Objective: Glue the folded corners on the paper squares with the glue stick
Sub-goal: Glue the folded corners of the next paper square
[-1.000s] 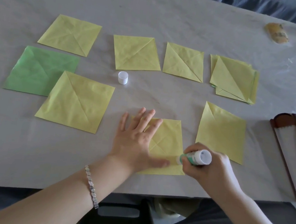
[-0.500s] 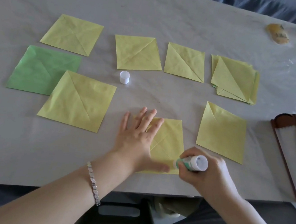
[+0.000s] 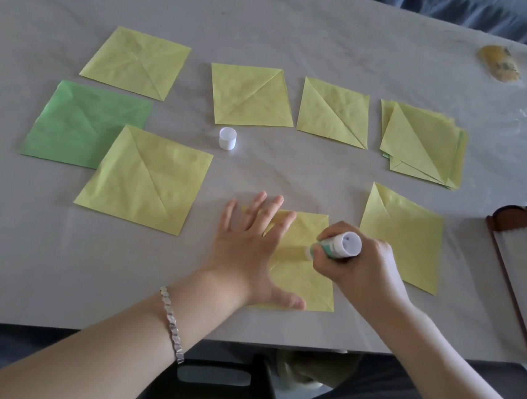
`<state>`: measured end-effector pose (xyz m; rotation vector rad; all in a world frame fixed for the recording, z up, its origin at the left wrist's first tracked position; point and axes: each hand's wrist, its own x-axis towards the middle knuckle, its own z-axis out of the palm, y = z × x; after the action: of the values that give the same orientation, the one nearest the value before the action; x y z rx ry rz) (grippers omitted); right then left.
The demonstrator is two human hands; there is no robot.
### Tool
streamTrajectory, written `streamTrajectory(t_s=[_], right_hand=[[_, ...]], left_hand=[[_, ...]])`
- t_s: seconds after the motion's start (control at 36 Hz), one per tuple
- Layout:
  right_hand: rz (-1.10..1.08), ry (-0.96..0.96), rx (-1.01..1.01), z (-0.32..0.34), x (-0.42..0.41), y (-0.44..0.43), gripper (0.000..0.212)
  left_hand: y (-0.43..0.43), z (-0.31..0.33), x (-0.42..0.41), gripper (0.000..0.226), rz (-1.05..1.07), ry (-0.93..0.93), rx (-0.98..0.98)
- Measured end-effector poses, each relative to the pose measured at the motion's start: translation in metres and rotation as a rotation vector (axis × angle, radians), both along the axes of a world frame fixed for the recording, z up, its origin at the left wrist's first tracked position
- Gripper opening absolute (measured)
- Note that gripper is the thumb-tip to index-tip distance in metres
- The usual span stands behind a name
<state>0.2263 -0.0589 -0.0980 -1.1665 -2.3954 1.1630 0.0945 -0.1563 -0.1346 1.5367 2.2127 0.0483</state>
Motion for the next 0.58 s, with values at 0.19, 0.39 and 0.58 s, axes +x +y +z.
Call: streamTrajectory(t_s=[0.19,0.39,0.58], right_hand=[[0.076,-0.049,0.014,0.0,0.025,-0.023,0.028],[0.082,-0.076,0.026,-0.001,0.028,-0.026,0.024],[0.056,-0.049,0.014,0.0,0.011,-0.018,0.019]], left_hand=[[-0.006,-0.004,-0.002,0.126,-0.009,-0.03,0.119],[-0.036,-0.009,-0.018,0.116,-0.019,-0.016,0.203],[-0.04,-0.009,-0.015,0.118,0.0,0.005,0.165]])
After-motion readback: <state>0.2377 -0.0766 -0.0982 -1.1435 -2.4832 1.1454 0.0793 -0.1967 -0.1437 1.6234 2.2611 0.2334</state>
